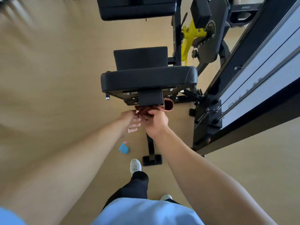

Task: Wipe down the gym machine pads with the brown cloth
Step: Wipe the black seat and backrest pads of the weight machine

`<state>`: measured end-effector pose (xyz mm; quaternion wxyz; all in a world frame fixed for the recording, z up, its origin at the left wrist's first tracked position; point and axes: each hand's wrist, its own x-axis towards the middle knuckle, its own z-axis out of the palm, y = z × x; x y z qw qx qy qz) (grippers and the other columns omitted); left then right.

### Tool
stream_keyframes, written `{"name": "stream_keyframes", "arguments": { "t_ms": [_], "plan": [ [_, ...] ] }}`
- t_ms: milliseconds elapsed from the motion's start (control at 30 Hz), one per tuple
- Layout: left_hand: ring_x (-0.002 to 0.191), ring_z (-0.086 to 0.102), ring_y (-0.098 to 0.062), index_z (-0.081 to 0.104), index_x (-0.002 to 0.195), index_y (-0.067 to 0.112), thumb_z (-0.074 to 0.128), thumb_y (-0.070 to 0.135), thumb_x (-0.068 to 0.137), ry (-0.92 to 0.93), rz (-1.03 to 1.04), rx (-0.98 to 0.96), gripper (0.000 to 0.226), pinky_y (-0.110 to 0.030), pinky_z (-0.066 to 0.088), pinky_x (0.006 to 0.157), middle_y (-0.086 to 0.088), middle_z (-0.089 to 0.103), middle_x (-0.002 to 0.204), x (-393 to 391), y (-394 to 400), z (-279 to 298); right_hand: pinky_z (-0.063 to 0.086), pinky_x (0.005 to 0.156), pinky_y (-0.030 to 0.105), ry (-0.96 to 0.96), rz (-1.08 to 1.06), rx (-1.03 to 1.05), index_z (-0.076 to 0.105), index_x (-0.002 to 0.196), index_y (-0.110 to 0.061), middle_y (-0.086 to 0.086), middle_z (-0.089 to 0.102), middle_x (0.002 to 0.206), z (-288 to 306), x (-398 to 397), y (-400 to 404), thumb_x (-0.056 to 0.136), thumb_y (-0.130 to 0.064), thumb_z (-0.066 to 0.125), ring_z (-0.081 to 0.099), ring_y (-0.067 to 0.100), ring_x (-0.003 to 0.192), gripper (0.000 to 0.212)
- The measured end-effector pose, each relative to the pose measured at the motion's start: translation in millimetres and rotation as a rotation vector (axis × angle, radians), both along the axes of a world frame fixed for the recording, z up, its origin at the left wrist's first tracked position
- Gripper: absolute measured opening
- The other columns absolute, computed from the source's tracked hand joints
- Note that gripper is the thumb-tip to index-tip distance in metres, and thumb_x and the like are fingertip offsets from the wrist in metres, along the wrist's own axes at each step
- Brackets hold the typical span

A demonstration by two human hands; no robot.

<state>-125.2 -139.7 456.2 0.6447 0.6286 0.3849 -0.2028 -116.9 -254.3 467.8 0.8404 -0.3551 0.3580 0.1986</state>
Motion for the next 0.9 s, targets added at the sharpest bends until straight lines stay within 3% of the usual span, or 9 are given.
{"name": "stream_keyframes", "arguments": {
  "t_ms": [100, 267, 333, 400, 567, 700, 800, 900],
  "plan": [
    [0.097, 0.064, -0.025, 0.062, 0.094, 0.015, 0.043, 0.027, 0.102, 0.013, 0.003, 0.058, 0.024, -0.041, 0.049, 0.097, -0.004, 0.068, 0.096, 18.1, 7.9, -12.6, 0.042, 0.108, 0.05, 0.055, -0.019, 0.07, 0.054, 0.101, -0.004, 0.022, 0.055, 0.116, -35.9, 23.8, 4.7, 0.09, 0.012, 0.027, 0.053, 0.039, 0.113, 0.033],
    [0.088, 0.065, -0.024, 0.063, 0.094, 0.014, 0.045, 0.027, 0.102, -0.024, -0.01, 0.126, 0.024, -0.037, 0.051, 0.081, -0.004, 0.07, 0.093, 48.9, 23.6, -47.1, 0.034, 0.113, 0.053, 0.033, -0.05, 0.082, 0.053, 0.094, -0.011, 0.019, 0.057, 0.098, -82.0, 52.8, 11.1, 0.085, 0.012, 0.017, 0.061, 0.041, 0.089, 0.044],
    [0.091, 0.066, -0.024, 0.064, 0.095, 0.015, 0.044, 0.028, 0.103, -0.027, -0.011, 0.145, 0.025, -0.037, 0.051, 0.078, -0.004, 0.071, 0.094, 54.0, 30.9, -60.6, 0.029, 0.117, 0.054, 0.022, -0.041, 0.091, 0.055, 0.097, -0.012, 0.026, 0.059, 0.116, -99.4, 63.5, 17.1, 0.085, 0.013, 0.018, 0.061, 0.044, 0.107, 0.046],
    [0.096, 0.067, -0.025, 0.064, 0.097, 0.015, 0.045, 0.03, 0.103, -0.043, -0.013, 0.149, 0.025, -0.04, 0.052, 0.085, -0.004, 0.072, 0.097, 54.1, 35.9, -68.9, 0.031, 0.116, 0.054, 0.027, -0.016, 0.129, 0.058, 0.097, -0.012, 0.027, 0.054, 0.137, -105.8, 67.1, 18.7, 0.087, 0.012, 0.022, 0.05, 0.042, 0.131, 0.044],
    [0.102, 0.067, -0.025, 0.066, 0.104, 0.014, 0.046, 0.03, 0.101, 0.007, 0.018, 0.12, 0.025, -0.036, 0.051, 0.076, -0.005, 0.072, 0.106, 26.9, 26.4, -53.4, 0.041, 0.109, 0.048, -0.043, 0.086, 0.21, 0.055, 0.101, -0.007, 0.02, 0.061, 0.111, -68.2, 32.2, 3.2, 0.093, 0.008, 0.027, 0.059, 0.039, 0.107, 0.033],
    [0.091, 0.063, -0.026, 0.061, 0.097, 0.014, 0.034, 0.022, 0.102, -0.007, 0.029, 0.041, 0.028, -0.041, 0.05, 0.09, -0.007, 0.066, 0.092, 3.2, -6.3, -24.2, 0.039, 0.111, 0.043, -0.081, 0.165, 0.291, 0.061, 0.088, -0.002, 0.02, 0.067, 0.096, -6.2, -7.2, -17.5, 0.095, 0.005, 0.029, 0.06, 0.036, 0.106, 0.033],
    [0.088, 0.062, -0.022, 0.059, 0.106, 0.017, 0.036, 0.033, 0.103, -0.041, 0.057, 0.006, 0.028, -0.04, 0.047, 0.088, -0.005, 0.066, 0.095, -3.5, -27.8, -7.8, 0.038, 0.114, 0.044, -0.066, 0.129, 0.361, 0.06, 0.105, 0.005, 0.022, 0.062, 0.107, 29.2, -25.7, -31.7, 0.099, 0.003, 0.031, 0.051, 0.036, 0.13, 0.03],
    [0.092, 0.064, -0.023, 0.06, 0.107, 0.018, 0.039, 0.033, 0.103, -0.024, 0.079, 0.007, 0.027, -0.041, 0.048, 0.081, -0.005, 0.068, 0.1, -13.0, -37.0, -8.2, 0.039, 0.112, 0.044, -0.082, 0.126, 0.424, 0.057, 0.102, 0.005, 0.023, 0.059, 0.121, 41.5, -30.9, -41.0, 0.101, 0.001, 0.032, 0.051, 0.035, 0.13, 0.025]
  ]
}}
